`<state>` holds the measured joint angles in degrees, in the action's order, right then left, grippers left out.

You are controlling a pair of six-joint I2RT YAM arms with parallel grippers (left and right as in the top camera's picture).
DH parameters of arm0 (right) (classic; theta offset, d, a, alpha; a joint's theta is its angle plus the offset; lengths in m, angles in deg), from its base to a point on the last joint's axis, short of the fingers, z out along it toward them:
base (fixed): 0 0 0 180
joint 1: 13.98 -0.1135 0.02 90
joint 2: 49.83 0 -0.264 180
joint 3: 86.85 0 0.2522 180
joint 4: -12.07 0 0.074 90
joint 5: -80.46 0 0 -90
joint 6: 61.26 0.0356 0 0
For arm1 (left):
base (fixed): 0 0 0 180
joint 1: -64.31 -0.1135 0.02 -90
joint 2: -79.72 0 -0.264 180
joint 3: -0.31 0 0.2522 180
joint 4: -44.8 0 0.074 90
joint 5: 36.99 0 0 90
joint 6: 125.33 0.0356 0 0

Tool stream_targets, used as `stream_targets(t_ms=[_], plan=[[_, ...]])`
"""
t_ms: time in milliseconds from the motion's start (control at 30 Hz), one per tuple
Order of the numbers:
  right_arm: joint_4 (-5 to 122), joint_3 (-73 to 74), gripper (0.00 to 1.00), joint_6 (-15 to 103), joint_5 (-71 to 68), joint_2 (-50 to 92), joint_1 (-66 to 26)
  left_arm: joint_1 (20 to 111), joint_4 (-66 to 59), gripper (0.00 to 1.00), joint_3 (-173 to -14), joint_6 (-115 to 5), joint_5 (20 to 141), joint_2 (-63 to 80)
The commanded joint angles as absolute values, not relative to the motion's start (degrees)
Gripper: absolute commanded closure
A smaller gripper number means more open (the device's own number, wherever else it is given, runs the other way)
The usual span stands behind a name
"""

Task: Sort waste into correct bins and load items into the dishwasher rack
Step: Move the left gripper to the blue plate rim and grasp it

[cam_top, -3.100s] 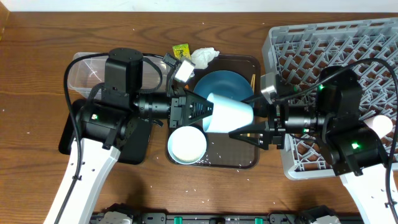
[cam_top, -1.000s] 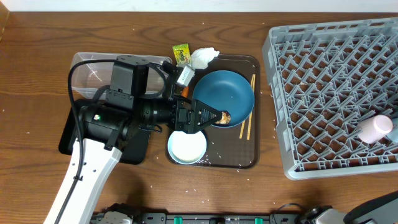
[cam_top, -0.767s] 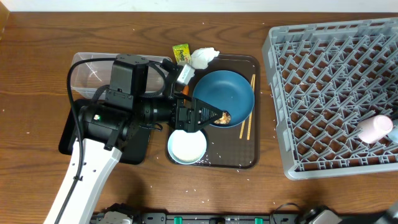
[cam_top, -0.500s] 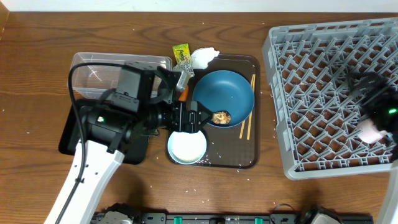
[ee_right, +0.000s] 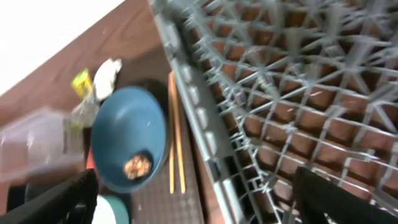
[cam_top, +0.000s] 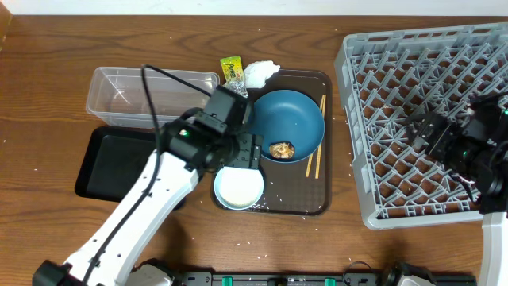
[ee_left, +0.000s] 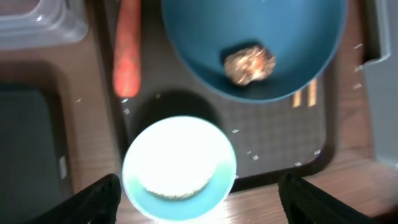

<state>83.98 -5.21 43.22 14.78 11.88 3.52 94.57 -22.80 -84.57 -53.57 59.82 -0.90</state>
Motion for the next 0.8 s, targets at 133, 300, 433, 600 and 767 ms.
stream_targets(t_ms=[133,300,433,600,767], plan=[[87.07,-4.62,0.01,35.31,20.81,11.99,2.82,94.77,-29.27,0.19,-83.58,-55.8,53.83,-0.55],[87.13,-4.65,0.01,35.33,20.72,12.06,2.82,94.77,-26.61,0.19,-77.62,-55.84,54.07,-0.79],[87.04,-4.65,0.01,36.01,20.75,12.06,2.82,94.77,-23.65,0.19,-71.93,-57.0,54.07,-0.88],[86.24,-4.67,0.01,36.1,20.77,12.3,2.82,94.77,-12.64,0.21,-71.32,-56.61,64.48,-0.75],[86.37,-4.67,0.01,38.13,20.72,12.8,2.82,95.67,-1.03,0.24,-71.32,-56.59,63.36,-1.29]])
